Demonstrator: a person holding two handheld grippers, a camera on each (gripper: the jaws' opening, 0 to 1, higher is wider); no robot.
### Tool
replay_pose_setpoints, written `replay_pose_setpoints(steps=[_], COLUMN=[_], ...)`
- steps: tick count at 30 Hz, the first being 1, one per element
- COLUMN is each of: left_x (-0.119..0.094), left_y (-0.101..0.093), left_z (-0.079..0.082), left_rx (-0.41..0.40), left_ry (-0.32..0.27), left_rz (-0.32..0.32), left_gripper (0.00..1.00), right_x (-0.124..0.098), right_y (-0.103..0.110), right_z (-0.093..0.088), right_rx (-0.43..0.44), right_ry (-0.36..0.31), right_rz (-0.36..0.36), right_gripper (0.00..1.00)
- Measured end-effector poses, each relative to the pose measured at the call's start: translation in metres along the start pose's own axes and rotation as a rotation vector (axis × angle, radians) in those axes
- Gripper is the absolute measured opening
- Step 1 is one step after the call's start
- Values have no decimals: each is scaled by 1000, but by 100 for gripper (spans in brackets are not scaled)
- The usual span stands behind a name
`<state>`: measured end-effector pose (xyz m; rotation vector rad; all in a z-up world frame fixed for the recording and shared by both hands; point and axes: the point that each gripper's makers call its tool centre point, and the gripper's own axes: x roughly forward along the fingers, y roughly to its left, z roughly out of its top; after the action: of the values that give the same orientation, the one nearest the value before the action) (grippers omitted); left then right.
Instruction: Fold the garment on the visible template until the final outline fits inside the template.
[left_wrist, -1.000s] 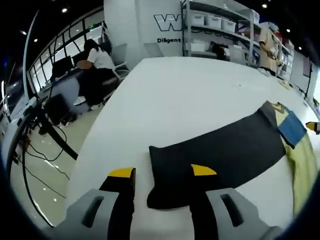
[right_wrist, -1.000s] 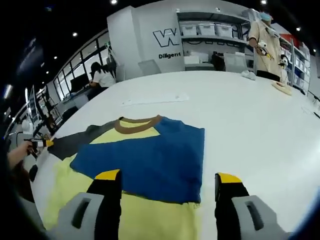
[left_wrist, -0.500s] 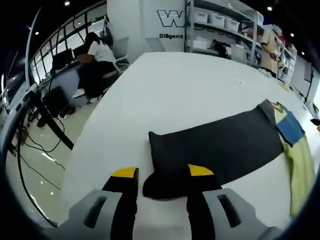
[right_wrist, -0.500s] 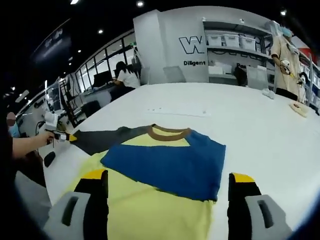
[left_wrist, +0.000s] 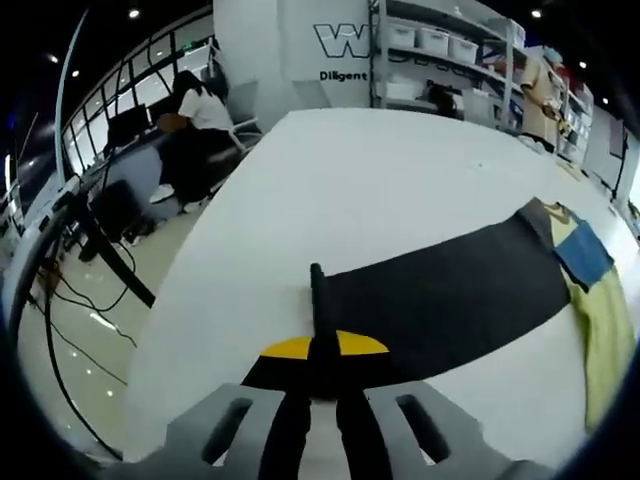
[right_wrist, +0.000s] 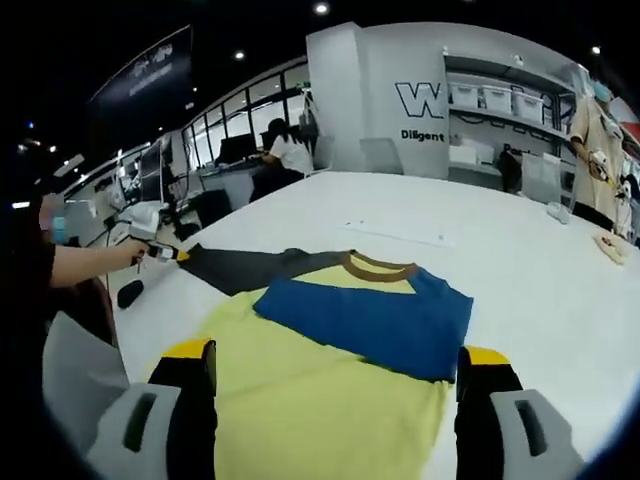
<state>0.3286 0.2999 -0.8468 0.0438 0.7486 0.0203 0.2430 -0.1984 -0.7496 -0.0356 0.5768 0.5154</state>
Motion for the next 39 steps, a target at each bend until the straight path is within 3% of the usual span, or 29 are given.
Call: replay_pose_setpoints(steps=[9,21,29,32,39], left_x=[-10,-31,-50,-54,-67], left_y=[-13,-65,-127,-140,-190], left_z=[14,57,94,104,138], left_rx=[23,109,160,160,208], left_ry=[-27,-77,-132,-148,-202], left_rz=[-22,-127,-281,-307,-384], left_gripper=[0,0,0,0,0], right_x=[-16,-29,-36,-38,-38], right_y=[10,23,32,34,35], right_z=[-8,-16,-11,-10,-13], right_rx=[11,-16,-35,-30,-46], right_ry=[-5,18,11,12,30], right_rz=[-5,6,22,26,23], right_gripper=[99,99,99,99,99])
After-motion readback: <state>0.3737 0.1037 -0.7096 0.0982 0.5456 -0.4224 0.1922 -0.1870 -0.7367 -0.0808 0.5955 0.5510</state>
